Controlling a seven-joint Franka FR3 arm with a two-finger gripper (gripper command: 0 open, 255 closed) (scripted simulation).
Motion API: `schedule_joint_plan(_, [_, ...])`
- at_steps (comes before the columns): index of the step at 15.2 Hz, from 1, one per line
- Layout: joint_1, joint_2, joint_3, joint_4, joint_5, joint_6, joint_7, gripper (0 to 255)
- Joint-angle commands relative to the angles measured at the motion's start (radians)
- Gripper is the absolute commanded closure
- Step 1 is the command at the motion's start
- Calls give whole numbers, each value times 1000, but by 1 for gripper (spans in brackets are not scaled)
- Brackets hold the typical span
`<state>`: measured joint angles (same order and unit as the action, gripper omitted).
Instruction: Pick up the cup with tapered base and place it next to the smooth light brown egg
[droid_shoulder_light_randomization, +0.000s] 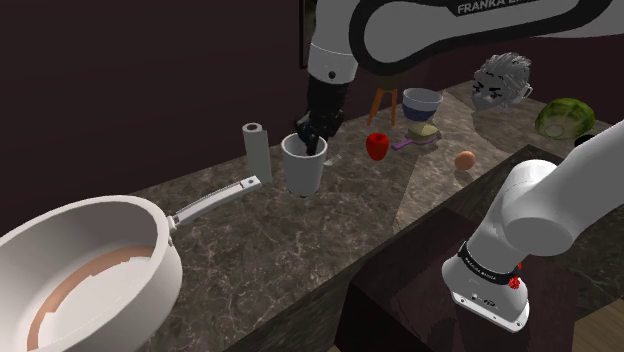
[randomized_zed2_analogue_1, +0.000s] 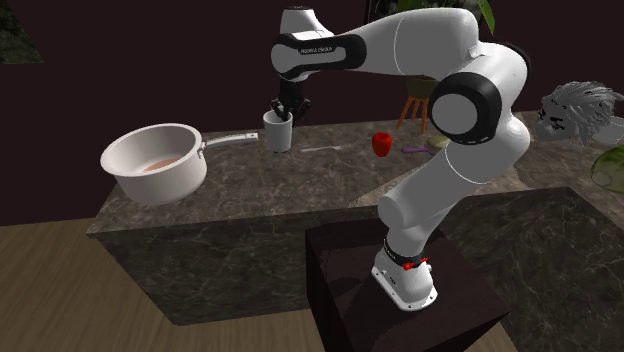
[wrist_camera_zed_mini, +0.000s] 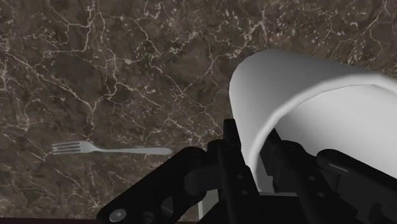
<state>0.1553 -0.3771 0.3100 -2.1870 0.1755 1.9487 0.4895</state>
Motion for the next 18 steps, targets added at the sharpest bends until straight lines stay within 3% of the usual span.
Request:
schedule_joint_plan(1, [-1,0,-2,27,-2,-26,2,255])
schedule_joint_plan(9, [-33,-171,-134,-118,-5,-72,-161,255])
schedule_joint_plan(18, [-101,-327,-314,-231,-80,-139,-365,255])
